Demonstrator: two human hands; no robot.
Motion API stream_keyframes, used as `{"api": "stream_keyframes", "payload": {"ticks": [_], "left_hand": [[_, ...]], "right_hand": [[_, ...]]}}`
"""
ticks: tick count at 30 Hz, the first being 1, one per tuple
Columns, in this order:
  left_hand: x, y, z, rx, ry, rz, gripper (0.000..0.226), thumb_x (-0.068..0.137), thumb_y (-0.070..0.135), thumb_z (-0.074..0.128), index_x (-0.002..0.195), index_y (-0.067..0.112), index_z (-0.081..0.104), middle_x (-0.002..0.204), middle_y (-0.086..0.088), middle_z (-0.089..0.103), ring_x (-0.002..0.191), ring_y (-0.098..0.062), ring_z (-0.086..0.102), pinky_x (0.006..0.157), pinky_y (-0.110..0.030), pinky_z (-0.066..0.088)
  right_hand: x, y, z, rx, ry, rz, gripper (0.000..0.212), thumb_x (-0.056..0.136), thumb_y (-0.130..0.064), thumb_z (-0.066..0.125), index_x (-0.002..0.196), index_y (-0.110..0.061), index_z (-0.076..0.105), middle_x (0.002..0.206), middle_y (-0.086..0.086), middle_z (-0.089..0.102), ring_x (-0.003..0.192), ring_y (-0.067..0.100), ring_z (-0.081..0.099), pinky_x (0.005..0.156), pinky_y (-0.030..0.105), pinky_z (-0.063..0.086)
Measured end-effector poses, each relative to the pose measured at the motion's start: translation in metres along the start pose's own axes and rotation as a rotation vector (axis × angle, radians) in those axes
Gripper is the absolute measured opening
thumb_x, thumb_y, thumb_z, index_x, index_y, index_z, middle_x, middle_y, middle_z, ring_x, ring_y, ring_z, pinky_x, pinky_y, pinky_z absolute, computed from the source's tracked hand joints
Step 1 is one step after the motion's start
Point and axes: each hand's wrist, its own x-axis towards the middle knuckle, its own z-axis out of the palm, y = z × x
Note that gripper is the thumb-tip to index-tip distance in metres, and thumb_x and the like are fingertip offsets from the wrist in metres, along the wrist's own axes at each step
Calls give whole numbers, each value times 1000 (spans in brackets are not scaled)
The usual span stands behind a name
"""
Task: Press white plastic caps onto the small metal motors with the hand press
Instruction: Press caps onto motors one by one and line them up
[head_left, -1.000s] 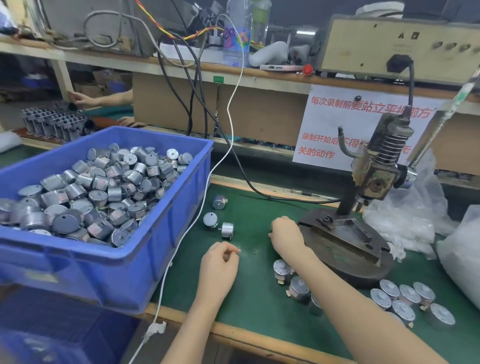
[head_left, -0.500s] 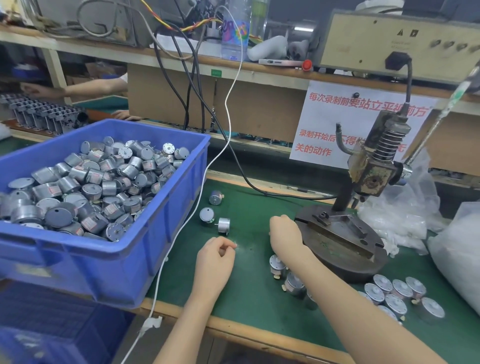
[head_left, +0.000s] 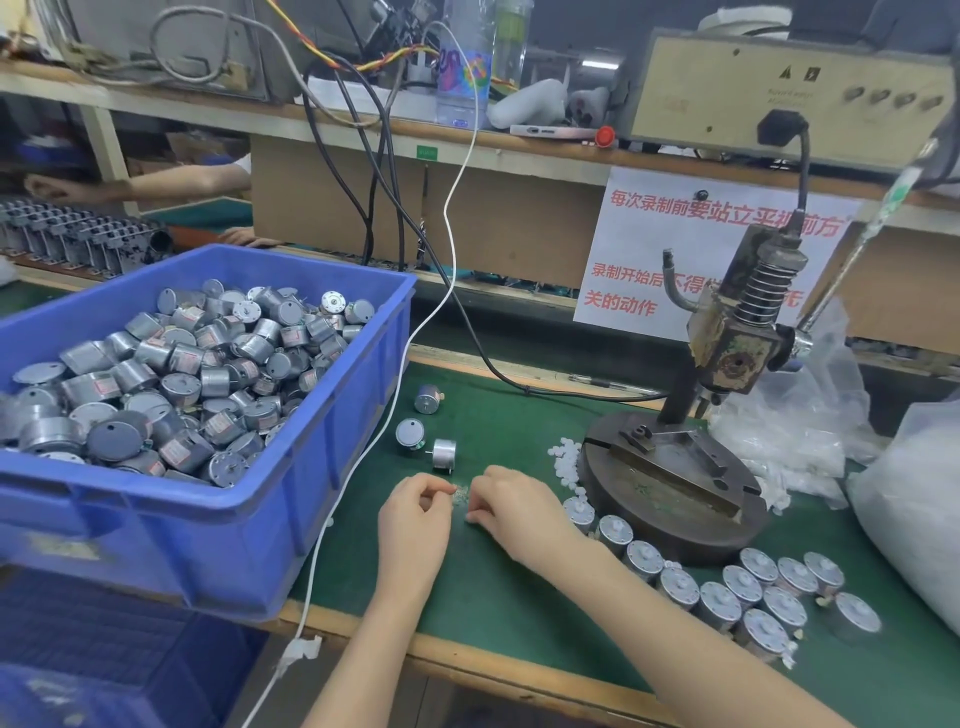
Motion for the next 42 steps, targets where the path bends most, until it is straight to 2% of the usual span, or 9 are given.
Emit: {"api": "stream_keyframes", "payload": {"ticks": [8, 13, 15, 18, 23, 28, 35, 39, 42], "left_hand": [[0, 1, 1, 25, -17, 10, 20, 82, -4, 50, 78, 11, 64, 86, -5, 65, 79, -19, 61, 71, -26, 44], [-1, 1, 1, 51, -47, 33, 23, 81, -4, 50, 75, 15, 62, 86, -4, 63, 78, -19, 60, 71, -23, 44], [-1, 0, 1, 80, -69, 65, 24, 82, -3, 51, 75, 17, 62, 86, -1, 61, 75, -11, 59, 67, -12, 41], [0, -2, 4, 196, -167, 166, 11, 83, 4, 58, 82, 14, 63, 86, 3, 55, 68, 1, 51, 64, -4, 36], [0, -7, 8, 375, -311, 290, 15, 83, 16, 65, 96, 9, 61, 93, 6, 44, 86, -10, 47, 77, -14, 38], [2, -6, 9, 411, -305, 279, 13, 84, 13, 65, 82, 16, 52, 93, 3, 41, 92, -16, 46, 81, -18, 37], [3, -10, 8, 371, -287, 278, 21, 83, 10, 65, 73, 16, 49, 88, 4, 42, 81, -14, 45, 68, -13, 30], [2, -9, 6, 253, -242, 245, 13, 84, 14, 65, 78, 19, 55, 87, 6, 46, 72, -1, 50, 65, -5, 36], [2, -7, 3, 146, -172, 207, 16, 85, 5, 61, 82, 20, 57, 89, 3, 51, 74, 0, 54, 67, -3, 38]], "right_hand": [[-15, -3, -1, -129, -41, -85, 29, 98, -23, 40, 114, -13, 61, 111, 7, 55, 107, 25, 50, 81, 34, 40], [-7, -1, -12, 206, 123, 79, 28, 95, -22, 44, 108, -13, 67, 105, 4, 67, 100, 23, 58, 82, 30, 46], [7, 1, -18, 337, 183, 167, 26, 94, -20, 46, 108, -13, 68, 103, 3, 69, 97, 22, 60, 81, 28, 46], [29, 1, -18, 353, 182, 211, 36, 94, -21, 49, 129, -15, 53, 125, 5, 56, 113, 20, 53, 94, 29, 41], [57, -4, 0, 379, 37, 276, 56, 92, -33, 53, 141, -14, 35, 138, 12, 42, 128, 27, 38, 102, 33, 33], [61, -8, 12, 278, 49, 312, 46, 89, -44, 54, 124, -14, 53, 124, 9, 54, 117, 27, 45, 97, 37, 38], [35, -10, 16, 917, 250, 321, 18, 86, -25, 64, 98, -20, 51, 102, -3, 61, 90, 15, 60, 84, 28, 47], [17, -15, 14, 1211, 364, 371, 15, 91, -21, 57, 101, -30, 52, 103, -1, 57, 67, 7, 60, 69, 21, 52], [6, -17, 16, 1110, 381, 366, 33, 95, -23, 50, 127, -29, 47, 109, 2, 50, 89, 17, 62, 91, 33, 49]]}}
